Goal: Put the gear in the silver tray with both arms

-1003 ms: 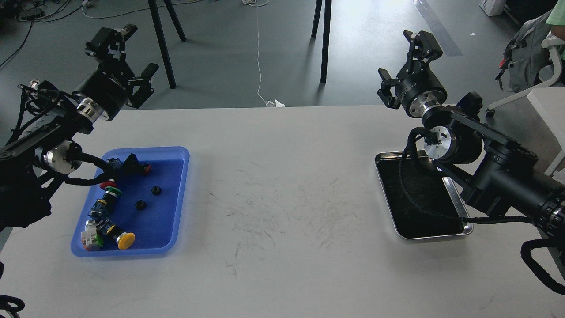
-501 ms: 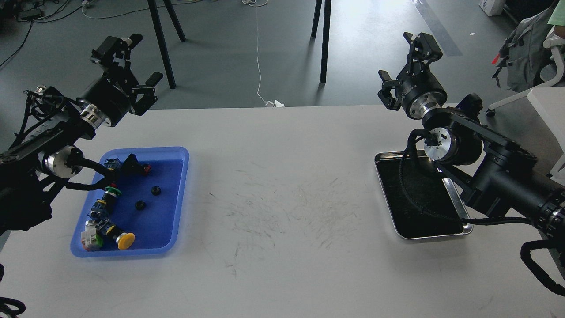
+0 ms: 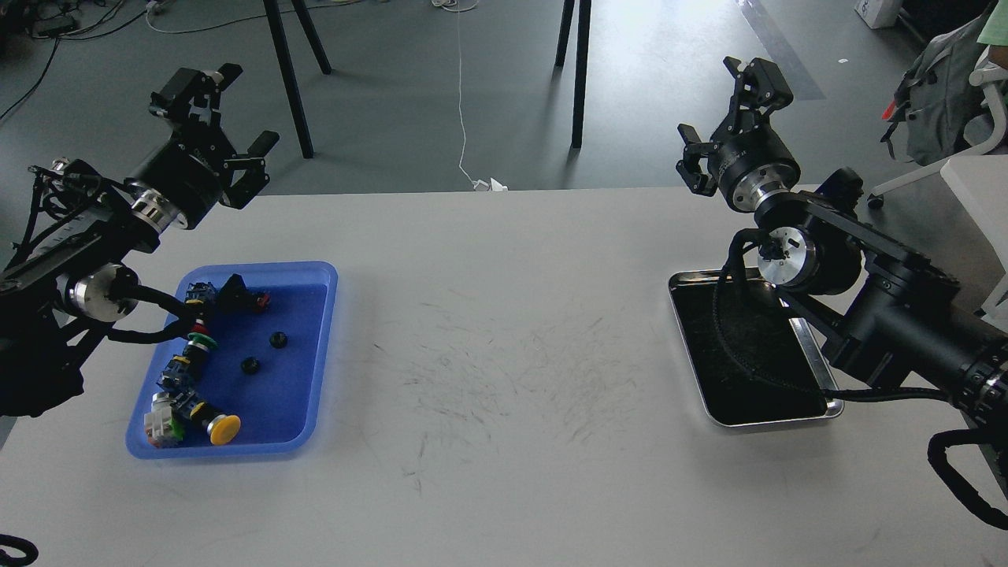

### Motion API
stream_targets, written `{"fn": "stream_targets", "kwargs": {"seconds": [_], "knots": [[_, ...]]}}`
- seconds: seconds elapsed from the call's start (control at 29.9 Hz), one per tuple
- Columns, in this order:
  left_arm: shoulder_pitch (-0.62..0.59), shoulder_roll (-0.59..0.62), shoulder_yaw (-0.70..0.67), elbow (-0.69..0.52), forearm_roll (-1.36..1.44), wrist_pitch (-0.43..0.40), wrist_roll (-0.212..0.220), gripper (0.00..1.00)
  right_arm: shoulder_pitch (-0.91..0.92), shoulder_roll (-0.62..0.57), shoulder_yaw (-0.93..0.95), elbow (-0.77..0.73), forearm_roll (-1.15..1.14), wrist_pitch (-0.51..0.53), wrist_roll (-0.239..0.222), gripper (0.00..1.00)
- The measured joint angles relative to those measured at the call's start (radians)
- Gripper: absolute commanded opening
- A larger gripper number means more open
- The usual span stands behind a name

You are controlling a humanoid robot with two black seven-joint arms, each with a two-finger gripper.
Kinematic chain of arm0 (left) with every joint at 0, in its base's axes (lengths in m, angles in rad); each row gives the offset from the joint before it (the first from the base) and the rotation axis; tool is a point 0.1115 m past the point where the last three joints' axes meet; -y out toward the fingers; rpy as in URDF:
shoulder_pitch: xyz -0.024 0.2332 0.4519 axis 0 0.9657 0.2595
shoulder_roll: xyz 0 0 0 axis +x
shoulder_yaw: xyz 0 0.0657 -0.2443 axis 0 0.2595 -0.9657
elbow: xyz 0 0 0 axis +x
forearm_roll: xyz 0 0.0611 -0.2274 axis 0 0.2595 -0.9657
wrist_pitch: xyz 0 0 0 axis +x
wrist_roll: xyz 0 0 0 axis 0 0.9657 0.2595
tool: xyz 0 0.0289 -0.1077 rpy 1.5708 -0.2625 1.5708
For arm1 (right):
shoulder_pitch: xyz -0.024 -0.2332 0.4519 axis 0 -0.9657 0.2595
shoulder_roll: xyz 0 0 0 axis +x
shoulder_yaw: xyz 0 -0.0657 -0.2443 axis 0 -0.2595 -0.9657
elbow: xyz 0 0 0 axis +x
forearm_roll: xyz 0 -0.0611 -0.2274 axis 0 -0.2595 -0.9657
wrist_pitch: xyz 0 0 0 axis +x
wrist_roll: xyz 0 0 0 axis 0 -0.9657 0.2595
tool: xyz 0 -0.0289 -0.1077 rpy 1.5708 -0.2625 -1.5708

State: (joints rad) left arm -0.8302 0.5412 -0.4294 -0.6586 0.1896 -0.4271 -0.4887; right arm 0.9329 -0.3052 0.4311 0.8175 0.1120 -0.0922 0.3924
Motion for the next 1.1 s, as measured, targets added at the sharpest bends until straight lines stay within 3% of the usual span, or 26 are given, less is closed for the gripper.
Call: {"fn": "stream_targets", "kwargs": {"seconds": [0.27, 0.47, 0.67, 0.94, 1.1], "knots": [[0.037, 0.002, -0.078, -0.006, -0.048, -0.030, 0.000, 0.99, -0.002, 0.000, 0.025, 0.000, 0.000, 0.001, -0.005, 0.99], [0.056, -0.018, -0.117, -0.003, -0.090, -0.045, 0.073, 0.99, -0.002, 0.000, 0.031, -0.002, 0.001, 0.002, -0.006, 0.99], [0.074, -0.039, -0.136, 0.001, -0.113, -0.031, 0.081, 0.99, -0.002, 0.000, 0.031, -0.002, 0.001, 0.001, -0.006, 0.99], [0.077, -0.020, -0.137, -0.019, -0.110, 0.108, 0.081, 0.98, -0.002, 0.002, 0.029, -0.003, 0.000, 0.000, -0.006, 0.99], [0.084, 0.004, -0.206, -0.050, -0.130, 0.147, 0.068, 0.97, -0.002, 0.000, 0.024, -0.004, 0.000, 0.001, -0.007, 0.99]]}}
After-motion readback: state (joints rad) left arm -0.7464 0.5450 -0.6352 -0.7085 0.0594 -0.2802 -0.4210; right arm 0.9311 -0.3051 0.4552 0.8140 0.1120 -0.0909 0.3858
